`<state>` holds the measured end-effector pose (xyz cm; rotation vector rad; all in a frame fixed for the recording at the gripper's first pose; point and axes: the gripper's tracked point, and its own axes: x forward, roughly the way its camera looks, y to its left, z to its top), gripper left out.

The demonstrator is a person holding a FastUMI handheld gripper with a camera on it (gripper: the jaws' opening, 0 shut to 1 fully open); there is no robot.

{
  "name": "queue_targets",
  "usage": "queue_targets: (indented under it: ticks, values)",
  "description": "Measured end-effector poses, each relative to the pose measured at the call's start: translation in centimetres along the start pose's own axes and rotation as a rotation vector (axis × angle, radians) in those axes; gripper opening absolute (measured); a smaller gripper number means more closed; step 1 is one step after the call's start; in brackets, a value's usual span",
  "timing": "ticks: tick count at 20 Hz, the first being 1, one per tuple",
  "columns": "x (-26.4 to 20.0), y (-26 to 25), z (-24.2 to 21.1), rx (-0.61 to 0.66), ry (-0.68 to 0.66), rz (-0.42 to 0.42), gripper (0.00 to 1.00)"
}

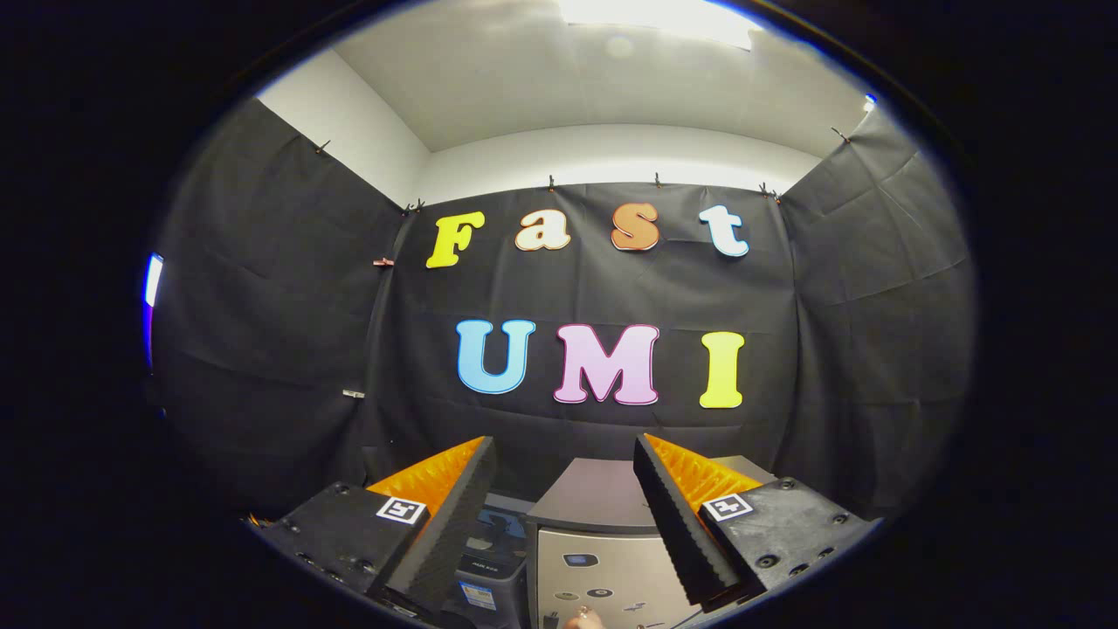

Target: Put the clothes into the washing machine and then close the washing machine lid.

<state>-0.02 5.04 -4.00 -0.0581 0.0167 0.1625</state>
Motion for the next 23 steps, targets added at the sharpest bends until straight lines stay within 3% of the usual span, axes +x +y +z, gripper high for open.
queue_targets:
  ticks: [23]
  values:
    - [0.31,-0.49,-0.17,0.025,0.027,-0.025,0.99]
